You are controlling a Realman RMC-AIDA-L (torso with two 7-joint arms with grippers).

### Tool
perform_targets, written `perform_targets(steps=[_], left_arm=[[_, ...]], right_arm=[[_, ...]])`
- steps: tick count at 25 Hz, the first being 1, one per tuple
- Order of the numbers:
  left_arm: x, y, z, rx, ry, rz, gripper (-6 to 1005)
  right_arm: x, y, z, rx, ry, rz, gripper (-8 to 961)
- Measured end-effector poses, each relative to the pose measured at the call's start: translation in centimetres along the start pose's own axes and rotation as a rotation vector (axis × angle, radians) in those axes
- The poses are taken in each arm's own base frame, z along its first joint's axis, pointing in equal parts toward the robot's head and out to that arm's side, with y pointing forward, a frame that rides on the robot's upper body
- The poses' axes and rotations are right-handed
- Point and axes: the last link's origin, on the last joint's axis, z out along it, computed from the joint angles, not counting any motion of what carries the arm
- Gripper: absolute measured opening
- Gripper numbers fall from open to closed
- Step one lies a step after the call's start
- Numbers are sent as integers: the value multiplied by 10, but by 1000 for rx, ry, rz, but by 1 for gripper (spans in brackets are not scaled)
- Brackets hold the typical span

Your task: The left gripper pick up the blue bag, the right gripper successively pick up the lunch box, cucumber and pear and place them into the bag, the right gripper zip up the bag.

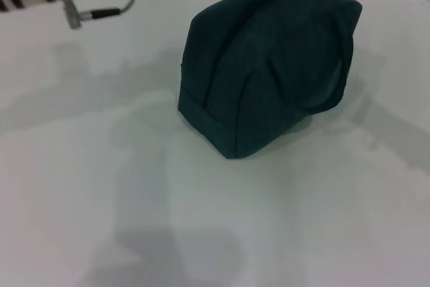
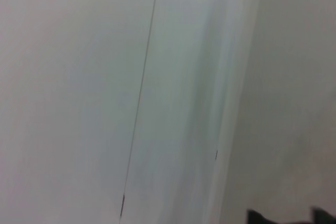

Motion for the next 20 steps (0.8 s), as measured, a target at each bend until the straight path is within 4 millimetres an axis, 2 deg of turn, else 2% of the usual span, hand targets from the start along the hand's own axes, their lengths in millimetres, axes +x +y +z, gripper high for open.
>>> perform_targets(steps=[4,7,10,13,16,17,18,20], left_arm=[[9,-2,-24,-20,31,6,722],[6,-2,-46,-47,45,-23,728],[2,-3,-55,-58,61,-65,727],[-10,0,-65,-85,32,-83,725],[-31,8,-77,-109,-38,-43,724],[-46,14,-87,-104,-56,-3,724],[-46,14,-87,-104,-56,-3,723],[-59,19,-96,-103,-69,29,722]], right_arm=[[2,15,13,-156,82,-123,885],[10,28,19,-267,143,-237,885],[14,34,20,-317,164,-269,885],[19,39,23,-370,206,-273,885],[24,41,27,-411,266,-257,885],[30,42,28,-433,315,-255,885],[30,42,28,-433,315,-255,885],[35,41,30,-437,362,-246,885]])
